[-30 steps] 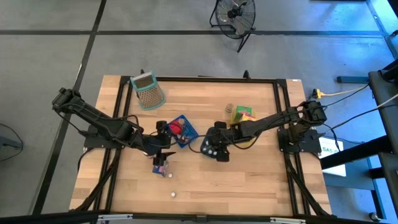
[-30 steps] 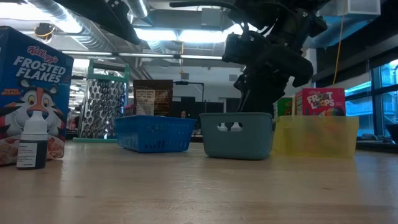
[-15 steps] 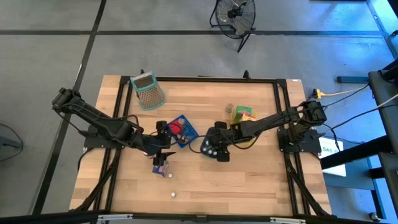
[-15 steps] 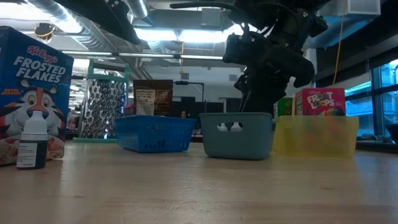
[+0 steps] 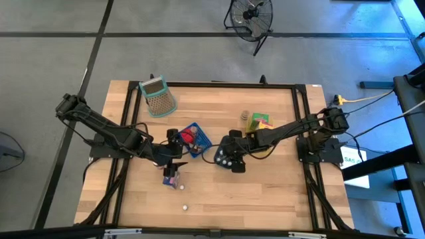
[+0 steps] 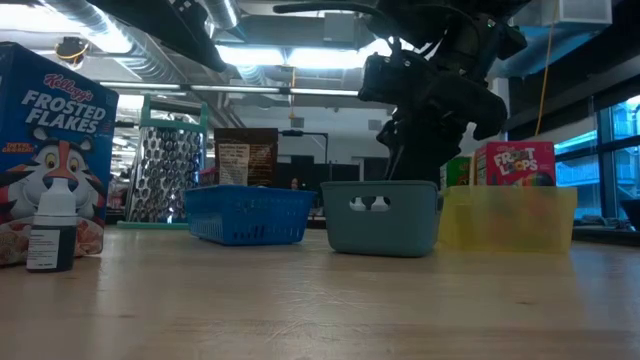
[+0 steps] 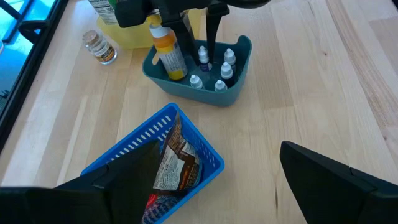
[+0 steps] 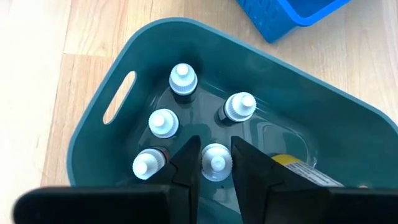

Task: Pick & Place Kitchen Items
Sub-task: Put the purple food coloring bottle into the green bin

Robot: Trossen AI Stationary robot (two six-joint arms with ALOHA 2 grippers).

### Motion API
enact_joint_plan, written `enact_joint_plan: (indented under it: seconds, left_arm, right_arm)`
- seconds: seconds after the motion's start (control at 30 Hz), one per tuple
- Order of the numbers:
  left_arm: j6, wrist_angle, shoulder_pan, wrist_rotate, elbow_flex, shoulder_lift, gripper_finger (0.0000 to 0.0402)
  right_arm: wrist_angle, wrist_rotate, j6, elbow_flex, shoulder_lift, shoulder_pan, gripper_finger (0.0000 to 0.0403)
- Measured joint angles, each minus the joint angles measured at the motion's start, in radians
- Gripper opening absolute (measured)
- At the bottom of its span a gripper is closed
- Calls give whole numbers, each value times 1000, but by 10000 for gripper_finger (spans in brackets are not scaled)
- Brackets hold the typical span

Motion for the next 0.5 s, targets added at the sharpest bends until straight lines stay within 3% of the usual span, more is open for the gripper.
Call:
enact_joint_plan:
  seconds: [0.5]
  left_arm:
    - [0, 0, 0, 0, 0, 0, 329]
  right_arm:
    - [-7, -9, 0, 0, 0, 0, 72]
